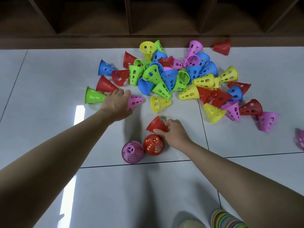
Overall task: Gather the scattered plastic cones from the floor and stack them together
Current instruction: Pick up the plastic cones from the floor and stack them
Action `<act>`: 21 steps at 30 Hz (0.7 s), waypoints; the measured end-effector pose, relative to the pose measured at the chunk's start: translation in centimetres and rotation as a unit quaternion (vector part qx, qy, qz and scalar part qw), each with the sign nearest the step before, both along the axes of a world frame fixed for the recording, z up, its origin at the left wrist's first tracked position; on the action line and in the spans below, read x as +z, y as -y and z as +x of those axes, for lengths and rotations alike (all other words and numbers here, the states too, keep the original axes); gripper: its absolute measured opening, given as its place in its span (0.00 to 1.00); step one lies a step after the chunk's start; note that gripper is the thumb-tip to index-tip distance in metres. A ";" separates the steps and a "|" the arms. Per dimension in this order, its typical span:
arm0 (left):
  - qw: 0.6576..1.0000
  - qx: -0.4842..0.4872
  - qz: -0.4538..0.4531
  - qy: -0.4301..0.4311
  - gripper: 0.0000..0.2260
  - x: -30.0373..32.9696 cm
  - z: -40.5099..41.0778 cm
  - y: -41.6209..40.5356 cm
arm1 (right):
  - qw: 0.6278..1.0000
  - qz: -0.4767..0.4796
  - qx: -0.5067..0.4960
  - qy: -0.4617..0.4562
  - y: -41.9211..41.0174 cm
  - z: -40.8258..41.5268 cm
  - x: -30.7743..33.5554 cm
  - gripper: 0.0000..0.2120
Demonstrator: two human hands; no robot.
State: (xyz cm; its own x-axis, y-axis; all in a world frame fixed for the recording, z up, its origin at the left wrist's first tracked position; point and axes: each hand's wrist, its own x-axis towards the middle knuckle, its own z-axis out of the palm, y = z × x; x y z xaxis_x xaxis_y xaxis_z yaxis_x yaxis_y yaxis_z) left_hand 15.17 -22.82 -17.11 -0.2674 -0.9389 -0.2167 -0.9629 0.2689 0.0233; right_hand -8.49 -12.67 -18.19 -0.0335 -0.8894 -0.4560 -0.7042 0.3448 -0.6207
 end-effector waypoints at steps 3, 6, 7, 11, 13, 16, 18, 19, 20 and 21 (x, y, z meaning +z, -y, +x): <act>1.000 -0.016 -0.012 0.004 0.27 0.0 0.6 -1.0 | 0.998 0.031 -0.042 0.041 0.1 0.0 -0.6 0.22; 1.000 -0.020 -0.013 0.018 0.28 0.4 1.2 -2.1 | 0.995 0.050 -0.063 0.058 -0.1 -0.1 -1.0 0.20; 0.999 -0.019 -0.006 0.029 0.28 0.5 1.4 -2.4 | 0.995 0.052 -0.065 0.058 -0.1 -0.2 -1.2 0.20; 0.997 -0.015 0.025 0.066 0.27 1.1 2.1 -3.7 | 0.993 0.027 -0.098 0.064 -0.4 -1.0 -0.8 0.21; 0.997 -0.004 0.060 0.054 0.26 1.3 2.5 -4.4 | 0.988 0.008 -0.121 0.099 -0.7 -1.3 0.1 0.20; 0.993 0.017 0.121 -0.004 0.24 1.8 3.2 -5.5 | 0.955 0.006 -0.187 0.230 -1.3 -1.4 1.9 0.21; 0.986 0.065 0.138 -0.063 0.24 2.7 3.5 -6.1 | 0.942 -0.003 -0.210 0.262 -1.5 -1.4 3.2 0.25; 0.984 0.086 0.132 -0.087 0.24 3.4 3.6 -6.4 | 0.941 -0.016 -0.210 0.265 -1.6 -1.3 3.9 0.23; 0.981 0.101 0.118 -0.113 0.25 4.1 3.7 -6.8 | 0.939 -0.028 -0.205 0.273 -1.8 -1.2 4.6 0.20; 0.977 0.113 0.099 -0.148 0.26 4.9 3.7 -7.4 | 0.937 -0.039 -0.197 0.287 -2.0 -1.1 5.2 0.17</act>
State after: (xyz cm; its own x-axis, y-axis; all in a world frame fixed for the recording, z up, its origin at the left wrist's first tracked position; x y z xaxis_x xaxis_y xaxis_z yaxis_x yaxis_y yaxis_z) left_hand 18.84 -15.46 -12.21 -0.1358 -0.9286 -0.3454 -0.9404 0.0110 0.3400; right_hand -9.60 -10.68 -12.96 -0.1356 -0.8905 -0.4344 -0.0737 0.4463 -0.8918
